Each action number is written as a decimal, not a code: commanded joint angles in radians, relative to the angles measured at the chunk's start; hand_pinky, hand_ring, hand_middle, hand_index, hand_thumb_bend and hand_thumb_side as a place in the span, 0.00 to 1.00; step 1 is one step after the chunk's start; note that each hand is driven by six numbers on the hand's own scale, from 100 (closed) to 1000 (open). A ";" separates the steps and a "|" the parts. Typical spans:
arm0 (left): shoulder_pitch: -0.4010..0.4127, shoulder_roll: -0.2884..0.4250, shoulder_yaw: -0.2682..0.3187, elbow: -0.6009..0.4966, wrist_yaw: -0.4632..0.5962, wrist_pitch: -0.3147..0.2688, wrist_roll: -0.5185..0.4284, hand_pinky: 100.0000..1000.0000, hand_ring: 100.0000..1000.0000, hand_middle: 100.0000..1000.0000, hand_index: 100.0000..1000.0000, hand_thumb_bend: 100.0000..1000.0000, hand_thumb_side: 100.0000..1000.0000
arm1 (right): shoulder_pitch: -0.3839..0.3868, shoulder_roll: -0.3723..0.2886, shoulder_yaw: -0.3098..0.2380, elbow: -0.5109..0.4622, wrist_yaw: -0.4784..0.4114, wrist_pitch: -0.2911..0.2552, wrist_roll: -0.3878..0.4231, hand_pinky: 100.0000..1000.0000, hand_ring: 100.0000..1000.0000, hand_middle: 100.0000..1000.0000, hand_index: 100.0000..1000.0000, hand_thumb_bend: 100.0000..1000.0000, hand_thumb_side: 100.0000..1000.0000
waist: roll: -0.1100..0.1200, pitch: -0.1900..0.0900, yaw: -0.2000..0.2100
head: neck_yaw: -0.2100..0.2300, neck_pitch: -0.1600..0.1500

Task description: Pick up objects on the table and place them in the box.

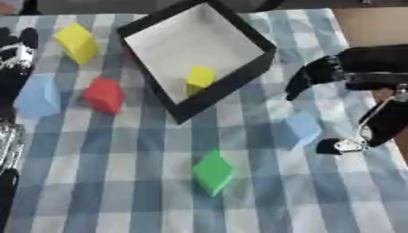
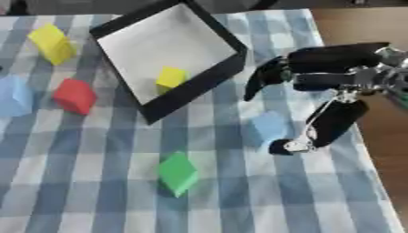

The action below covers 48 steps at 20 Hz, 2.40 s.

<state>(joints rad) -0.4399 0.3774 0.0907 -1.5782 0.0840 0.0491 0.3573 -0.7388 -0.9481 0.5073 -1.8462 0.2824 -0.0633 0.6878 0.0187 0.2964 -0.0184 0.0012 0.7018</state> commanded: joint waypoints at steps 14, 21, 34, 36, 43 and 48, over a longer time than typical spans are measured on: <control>-0.006 0.016 -0.003 -0.007 0.009 0.002 -0.006 0.53 0.68 0.64 0.76 0.57 0.44 | -0.002 0.059 0.027 0.174 0.114 -0.073 -0.029 0.87 0.83 0.80 0.81 0.39 0.35 | 0.009 -0.060 0.006 | -0.007 0.005; -0.006 0.015 -0.005 -0.008 0.010 0.003 -0.006 0.53 0.68 0.64 0.76 0.57 0.44 | 0.002 0.086 0.032 0.235 0.157 -0.096 -0.045 0.87 0.83 0.80 0.80 0.39 0.35 | 0.010 -0.058 0.012 | -0.008 0.002; -0.007 0.012 -0.008 -0.009 0.012 0.004 -0.008 0.53 0.68 0.64 0.76 0.56 0.45 | 0.012 0.130 0.045 0.318 0.213 -0.112 -0.082 0.85 0.75 0.68 0.75 0.39 0.36 | 0.014 -0.056 0.015 | -0.007 0.000; -0.007 0.013 -0.009 -0.010 0.012 0.003 -0.008 0.53 0.68 0.64 0.76 0.56 0.45 | 0.014 0.130 0.042 0.314 0.202 -0.108 -0.086 0.85 0.73 0.62 0.70 0.38 0.38 | 0.014 -0.056 0.015 | -0.007 0.002; -0.006 0.018 -0.004 -0.018 0.010 0.002 0.000 0.53 0.68 0.64 0.76 0.56 0.45 | 0.024 0.100 -0.006 0.203 0.090 -0.045 -0.158 0.83 0.65 0.44 0.51 0.11 0.23 | 0.011 -0.058 0.012 | -0.003 0.003; -0.001 0.024 0.002 -0.027 0.010 0.002 0.008 0.53 0.68 0.64 0.76 0.56 0.45 | -0.012 0.075 -0.100 0.074 -0.003 0.012 -0.173 0.83 0.63 0.43 0.51 0.04 0.19 | 0.009 -0.063 0.011 | 0.000 0.005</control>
<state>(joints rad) -0.4342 0.3766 0.0800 -1.5851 0.0919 0.0515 0.3605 -0.7322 -0.8355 0.4452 -1.7260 0.3045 -0.0657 0.5199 0.0202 0.2964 -0.0067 -0.0011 0.7018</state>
